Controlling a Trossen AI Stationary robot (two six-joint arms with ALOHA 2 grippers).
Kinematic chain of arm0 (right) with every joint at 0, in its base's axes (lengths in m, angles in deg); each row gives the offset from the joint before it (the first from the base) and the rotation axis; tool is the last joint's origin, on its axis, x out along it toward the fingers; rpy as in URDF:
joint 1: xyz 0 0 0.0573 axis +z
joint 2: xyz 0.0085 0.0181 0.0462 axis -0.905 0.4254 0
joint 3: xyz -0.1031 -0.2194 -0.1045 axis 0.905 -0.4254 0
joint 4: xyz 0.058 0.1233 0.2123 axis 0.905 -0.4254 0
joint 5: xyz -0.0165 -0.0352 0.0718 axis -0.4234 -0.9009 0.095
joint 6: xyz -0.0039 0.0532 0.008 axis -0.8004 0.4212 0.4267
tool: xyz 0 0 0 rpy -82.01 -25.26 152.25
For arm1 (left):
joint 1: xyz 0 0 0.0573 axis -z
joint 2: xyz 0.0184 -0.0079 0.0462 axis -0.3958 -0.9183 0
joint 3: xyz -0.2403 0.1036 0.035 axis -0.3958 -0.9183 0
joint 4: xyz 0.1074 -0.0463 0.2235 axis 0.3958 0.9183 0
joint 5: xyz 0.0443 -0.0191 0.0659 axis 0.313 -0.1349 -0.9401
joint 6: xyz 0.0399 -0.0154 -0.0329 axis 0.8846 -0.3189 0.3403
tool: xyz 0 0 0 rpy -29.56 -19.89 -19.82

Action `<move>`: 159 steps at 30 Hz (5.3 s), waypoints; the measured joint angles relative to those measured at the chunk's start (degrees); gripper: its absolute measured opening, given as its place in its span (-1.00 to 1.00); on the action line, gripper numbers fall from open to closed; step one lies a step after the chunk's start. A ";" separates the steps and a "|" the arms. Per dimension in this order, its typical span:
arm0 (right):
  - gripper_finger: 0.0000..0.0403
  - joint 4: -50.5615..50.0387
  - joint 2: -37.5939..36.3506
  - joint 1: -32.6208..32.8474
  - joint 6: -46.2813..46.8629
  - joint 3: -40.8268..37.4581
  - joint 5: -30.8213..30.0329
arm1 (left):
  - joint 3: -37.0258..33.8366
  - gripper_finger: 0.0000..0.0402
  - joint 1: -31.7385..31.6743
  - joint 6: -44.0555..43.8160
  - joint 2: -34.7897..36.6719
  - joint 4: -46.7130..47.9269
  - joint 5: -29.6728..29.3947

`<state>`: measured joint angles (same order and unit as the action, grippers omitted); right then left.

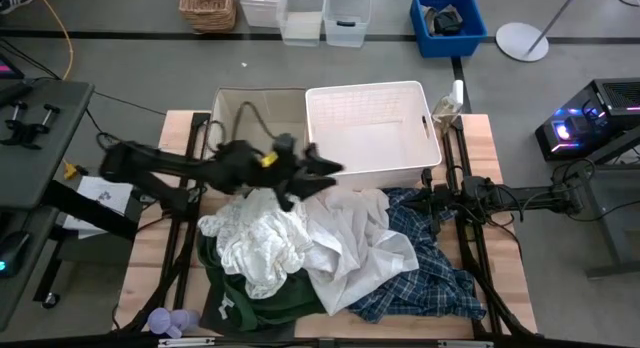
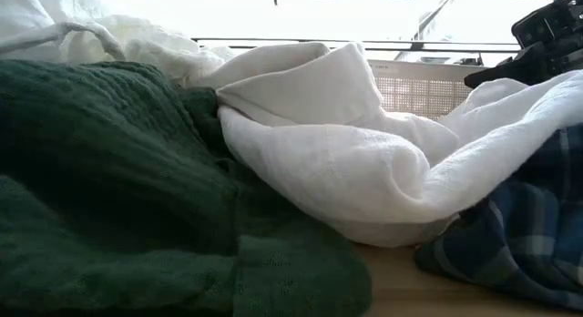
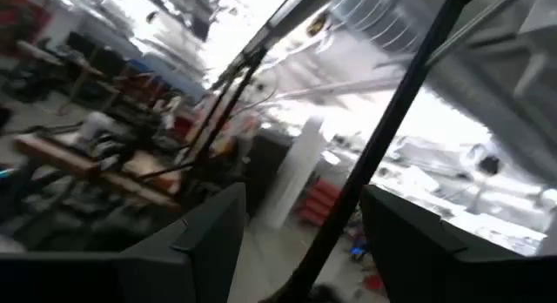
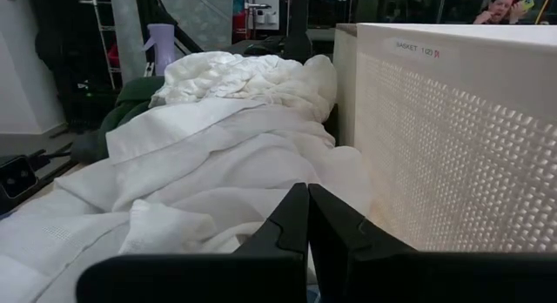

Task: Sort clothes
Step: Put the blue cloth into the laundry organizer

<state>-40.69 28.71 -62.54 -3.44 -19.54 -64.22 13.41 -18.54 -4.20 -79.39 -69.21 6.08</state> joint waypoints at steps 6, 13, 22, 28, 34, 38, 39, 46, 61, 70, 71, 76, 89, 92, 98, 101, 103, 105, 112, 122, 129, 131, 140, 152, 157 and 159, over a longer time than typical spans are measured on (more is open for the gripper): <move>-1.00 0.02 0.00 0.00 0.00 0.02 0.00 | 12.74 0.07 0.75 -1.85 -12.29 0.99 5.04; -1.00 0.00 0.02 -0.02 0.00 0.00 -0.02 | 24.03 0.07 1.30 -9.16 -23.97 13.41 18.44; -1.00 0.00 0.02 0.00 0.00 0.00 -0.04 | 32.63 0.07 8.07 8.37 -35.81 17.31 35.74; -1.00 0.00 0.02 0.00 0.00 0.01 -0.02 | 35.95 0.08 14.79 43.97 -39.74 31.25 16.90; -1.00 0.00 0.02 -0.01 0.00 0.01 -0.03 | 36.44 0.14 19.36 52.99 -44.55 32.95 6.77; -1.00 0.01 0.02 -0.01 0.00 0.01 -0.03 | 36.53 0.21 20.90 48.39 -47.42 33.83 2.68; -1.00 0.00 0.02 -0.02 0.00 0.01 -0.04 | 36.50 0.23 20.99 46.78 -48.18 34.37 1.06; -1.00 0.00 0.04 -0.02 0.00 0.00 -0.02 | 36.48 0.27 20.63 45.71 -52.77 39.47 -13.15; -1.00 0.00 0.15 -0.02 0.00 0.00 -0.02 | 36.79 -0.55 20.21 62.75 -56.18 50.14 -17.14; -1.00 0.00 0.26 0.00 0.00 0.00 -0.02 | 36.02 -0.97 18.80 62.91 -44.27 40.39 -16.26; -1.00 0.02 0.26 -0.02 0.00 0.00 -0.02 | 36.05 -0.98 17.92 62.85 -41.59 37.99 -16.09; -1.00 0.00 0.26 0.00 0.00 0.00 -0.02 | 36.37 -0.99 12.45 58.90 -29.93 27.86 -6.35; -1.00 0.02 0.26 -0.02 0.00 0.00 -0.02 | 36.20 -1.00 -4.13 40.45 -10.35 20.72 -2.79; -1.00 0.02 0.26 -0.01 0.00 0.00 -0.02 | 36.32 -1.00 -8.08 48.27 -3.23 20.86 -10.46; -1.00 0.00 0.26 0.00 0.00 0.00 -0.02 | 36.50 -1.00 -15.76 66.77 10.42 26.79 -30.49; -1.00 0.01 0.26 0.00 0.00 0.02 -0.02 | 36.48 -1.00 -19.34 72.35 14.91 31.56 -40.18; -1.00 0.01 0.26 0.00 0.00 0.01 -0.02 | 36.50 -1.00 -21.24 74.21 16.73 34.91 -45.50; -1.00 0.00 0.26 -0.01 0.00 0.02 -0.02 | 36.56 -1.00 -22.95 75.28 17.28 38.87 -50.86; -1.00 0.00 0.27 0.00 0.00 0.02 -0.02 | 36.39 -1.00 -29.40 63.02 12.83 73.87 -58.32; -1.00 0.00 0.28 -0.01 0.00 0.01 -0.02 | 29.86 -0.88 -33.72 33.21 0.34 111.32 -34.18; -1.00 0.01 0.28 -0.02 0.00 0.02 -0.02 | 27.85 -0.53 -33.03 28.65 -1.80 111.49 -21.92; -1.00 0.00 0.28 -0.01 0.00 0.00 -0.02 | 29.29 -0.41 -32.86 28.22 -1.15 112.22 -19.77; -1.00 0.00 0.28 -0.01 0.00 0.00 -0.02 | 44.32 0.12 -33.72 25.18 1.00 111.12 -11.49; -1.00 0.02 0.28 -0.02 0.00 0.00 -0.02 | 41.82 0.14 4.89 41.98 -0.08 110.66 -22.97; -1.00 0.00 0.28 -0.02 0.00 0.01 -0.02 | 36.52 0.14 16.82 52.71 -1.88 107.44 -40.48; -1.00 0.01 0.28 0.00 0.00 0.00 -0.02 | 34.38 0.14 18.42 54.73 -2.75 106.26 -42.21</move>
<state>-40.68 29.00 -62.54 -3.44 -19.55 -64.24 47.79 -0.12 50.53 -82.14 37.05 -36.13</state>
